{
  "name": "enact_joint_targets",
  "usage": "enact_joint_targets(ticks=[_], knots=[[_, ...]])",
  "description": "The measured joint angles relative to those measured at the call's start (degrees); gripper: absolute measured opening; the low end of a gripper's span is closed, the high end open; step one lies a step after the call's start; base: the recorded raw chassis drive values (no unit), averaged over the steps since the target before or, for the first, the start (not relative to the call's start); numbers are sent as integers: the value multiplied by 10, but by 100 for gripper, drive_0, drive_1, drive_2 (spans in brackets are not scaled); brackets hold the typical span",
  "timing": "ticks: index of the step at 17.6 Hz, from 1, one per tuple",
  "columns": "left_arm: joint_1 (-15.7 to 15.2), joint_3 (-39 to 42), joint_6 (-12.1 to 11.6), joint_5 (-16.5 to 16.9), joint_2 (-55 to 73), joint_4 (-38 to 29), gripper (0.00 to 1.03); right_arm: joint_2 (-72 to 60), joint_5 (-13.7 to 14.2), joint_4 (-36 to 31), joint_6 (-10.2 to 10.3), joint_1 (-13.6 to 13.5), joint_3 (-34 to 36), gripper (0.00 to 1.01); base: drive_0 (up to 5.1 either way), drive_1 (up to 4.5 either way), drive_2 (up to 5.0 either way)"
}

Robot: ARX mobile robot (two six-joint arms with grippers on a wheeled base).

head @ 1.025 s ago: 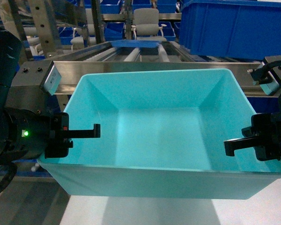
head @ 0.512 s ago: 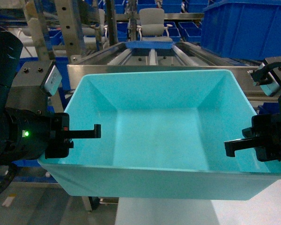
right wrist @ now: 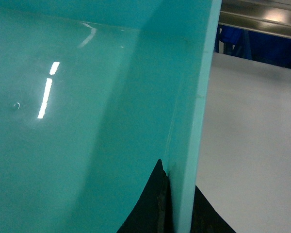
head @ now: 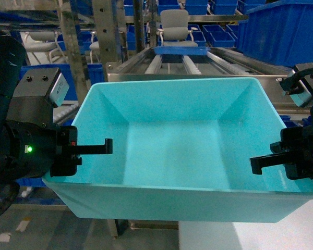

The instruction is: Organize blue bins on left shelf correctly

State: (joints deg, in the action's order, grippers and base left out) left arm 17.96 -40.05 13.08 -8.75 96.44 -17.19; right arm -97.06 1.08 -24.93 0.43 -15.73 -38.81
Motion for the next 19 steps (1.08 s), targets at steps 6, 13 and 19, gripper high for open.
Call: enact_joint_targets(ticks=[6, 13, 19], knots=[[0, 0, 0, 0, 0, 0, 2, 0, 0, -1, 0, 0, 0, 2, -483, 327, 162], [0, 0, 0, 0, 0, 0, 2, 0, 0, -1, 0, 0, 0, 2, -472, 368, 125], [0, 0, 0, 0, 0, 0, 2, 0, 0, 0, 0, 0, 0, 2, -483, 357, 112]])
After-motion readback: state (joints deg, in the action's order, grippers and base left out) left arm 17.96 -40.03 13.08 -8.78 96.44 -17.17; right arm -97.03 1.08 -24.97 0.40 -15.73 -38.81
